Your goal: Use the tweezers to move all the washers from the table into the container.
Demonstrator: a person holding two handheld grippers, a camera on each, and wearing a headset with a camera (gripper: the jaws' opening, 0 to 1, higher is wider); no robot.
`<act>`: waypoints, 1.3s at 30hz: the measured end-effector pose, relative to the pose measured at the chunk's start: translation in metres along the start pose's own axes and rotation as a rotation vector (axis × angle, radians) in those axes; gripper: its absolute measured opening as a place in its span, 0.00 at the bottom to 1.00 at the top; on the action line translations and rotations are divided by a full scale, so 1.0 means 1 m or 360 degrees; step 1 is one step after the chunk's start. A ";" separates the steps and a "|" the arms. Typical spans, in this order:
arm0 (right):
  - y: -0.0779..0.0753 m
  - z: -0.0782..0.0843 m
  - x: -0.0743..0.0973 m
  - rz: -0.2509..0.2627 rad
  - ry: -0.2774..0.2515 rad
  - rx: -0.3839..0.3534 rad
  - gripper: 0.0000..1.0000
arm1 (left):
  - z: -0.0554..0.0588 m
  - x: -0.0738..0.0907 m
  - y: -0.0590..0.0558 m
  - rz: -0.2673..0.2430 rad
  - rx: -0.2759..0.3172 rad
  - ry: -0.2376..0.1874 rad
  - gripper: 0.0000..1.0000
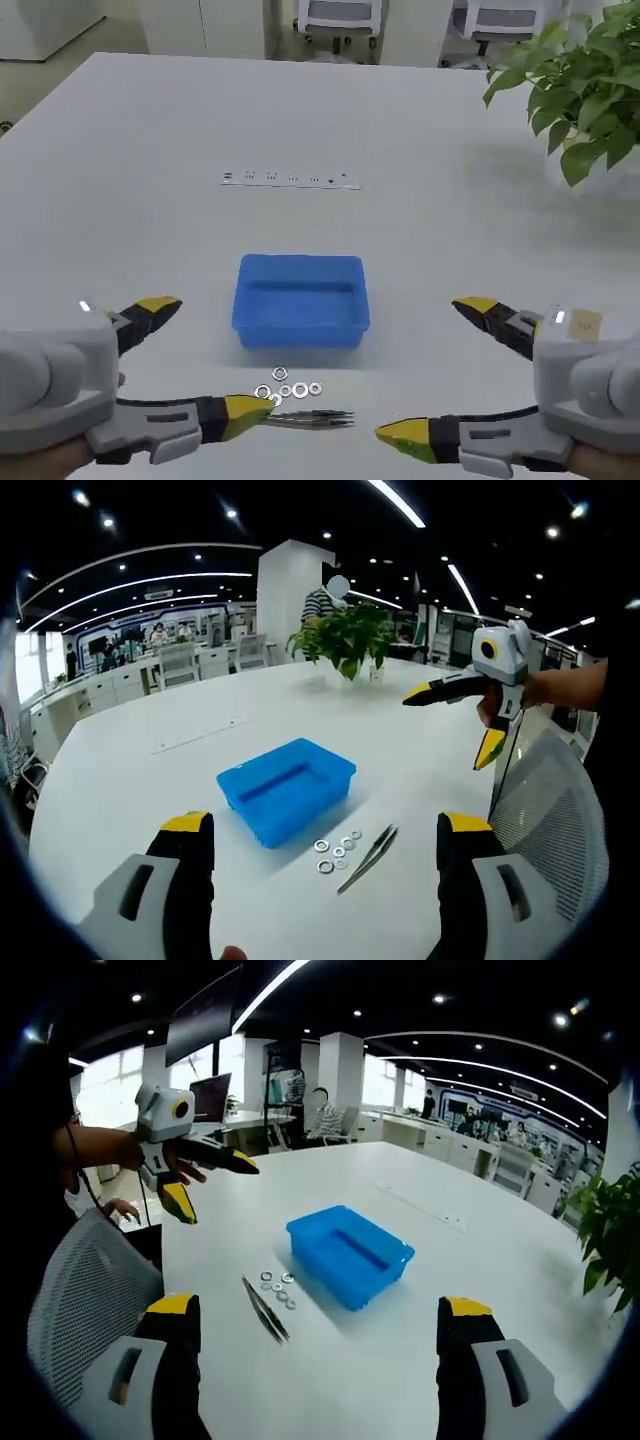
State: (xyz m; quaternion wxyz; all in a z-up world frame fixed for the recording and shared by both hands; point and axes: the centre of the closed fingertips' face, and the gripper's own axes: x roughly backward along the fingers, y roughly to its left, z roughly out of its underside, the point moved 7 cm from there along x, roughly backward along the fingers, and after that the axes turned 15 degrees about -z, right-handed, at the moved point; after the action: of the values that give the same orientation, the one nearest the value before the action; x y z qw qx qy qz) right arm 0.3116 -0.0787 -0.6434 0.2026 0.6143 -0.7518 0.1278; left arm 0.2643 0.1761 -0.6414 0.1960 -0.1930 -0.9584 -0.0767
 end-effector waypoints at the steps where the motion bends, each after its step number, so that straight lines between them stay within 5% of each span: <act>1: 0.000 0.000 0.000 0.0000 -0.0002 0.0000 1.00 | 0.000 0.000 0.000 -0.0001 0.0000 0.0000 0.98; 39: 0.001 -0.001 0.001 0.0005 0.0001 0.0009 1.00 | -0.003 0.001 0.003 0.0002 0.0006 -0.0033 0.97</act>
State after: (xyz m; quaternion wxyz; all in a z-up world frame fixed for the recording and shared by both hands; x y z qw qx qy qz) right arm 0.3111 -0.0787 -0.6422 0.2007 0.6137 -0.7524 0.1305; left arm 0.2650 0.1784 -0.6383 0.1865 -0.1942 -0.9603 -0.0729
